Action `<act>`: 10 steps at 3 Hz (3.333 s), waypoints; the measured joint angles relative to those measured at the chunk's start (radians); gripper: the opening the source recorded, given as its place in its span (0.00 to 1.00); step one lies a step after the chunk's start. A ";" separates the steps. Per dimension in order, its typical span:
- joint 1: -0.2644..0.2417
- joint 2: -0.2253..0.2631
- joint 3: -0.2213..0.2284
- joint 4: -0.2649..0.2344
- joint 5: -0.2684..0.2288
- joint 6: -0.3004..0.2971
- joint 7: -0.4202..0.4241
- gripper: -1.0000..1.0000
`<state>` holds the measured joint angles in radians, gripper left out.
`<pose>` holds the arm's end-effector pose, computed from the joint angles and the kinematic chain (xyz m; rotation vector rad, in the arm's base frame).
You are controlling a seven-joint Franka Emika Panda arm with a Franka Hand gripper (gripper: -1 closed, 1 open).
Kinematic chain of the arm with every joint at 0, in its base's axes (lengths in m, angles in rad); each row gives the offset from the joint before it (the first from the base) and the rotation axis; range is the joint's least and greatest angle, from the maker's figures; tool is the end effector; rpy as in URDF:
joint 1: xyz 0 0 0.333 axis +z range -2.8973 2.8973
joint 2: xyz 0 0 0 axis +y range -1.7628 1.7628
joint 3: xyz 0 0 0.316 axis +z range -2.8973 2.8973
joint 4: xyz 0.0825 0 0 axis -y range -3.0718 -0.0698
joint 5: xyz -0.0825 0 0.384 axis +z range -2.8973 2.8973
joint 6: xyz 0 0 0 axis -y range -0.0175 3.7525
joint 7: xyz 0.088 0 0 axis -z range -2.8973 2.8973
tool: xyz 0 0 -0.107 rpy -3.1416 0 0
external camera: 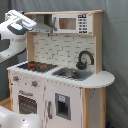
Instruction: Play with the kitchen
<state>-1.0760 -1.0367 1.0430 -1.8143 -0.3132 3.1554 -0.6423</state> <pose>0.3868 0.4008 0.7554 0.8030 1.0795 1.1120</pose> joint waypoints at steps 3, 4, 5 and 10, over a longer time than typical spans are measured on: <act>-0.015 -0.151 -0.015 0.000 0.000 -0.225 0.287 1.00; -0.016 -0.187 -0.010 0.000 0.000 -0.305 0.366 1.00; -0.019 -0.214 -0.005 0.000 0.000 -0.374 0.437 1.00; -0.252 -0.236 0.061 0.184 0.008 -0.608 0.799 1.00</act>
<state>-1.3283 -1.2728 1.1041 -1.6303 -0.3048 2.5469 0.1571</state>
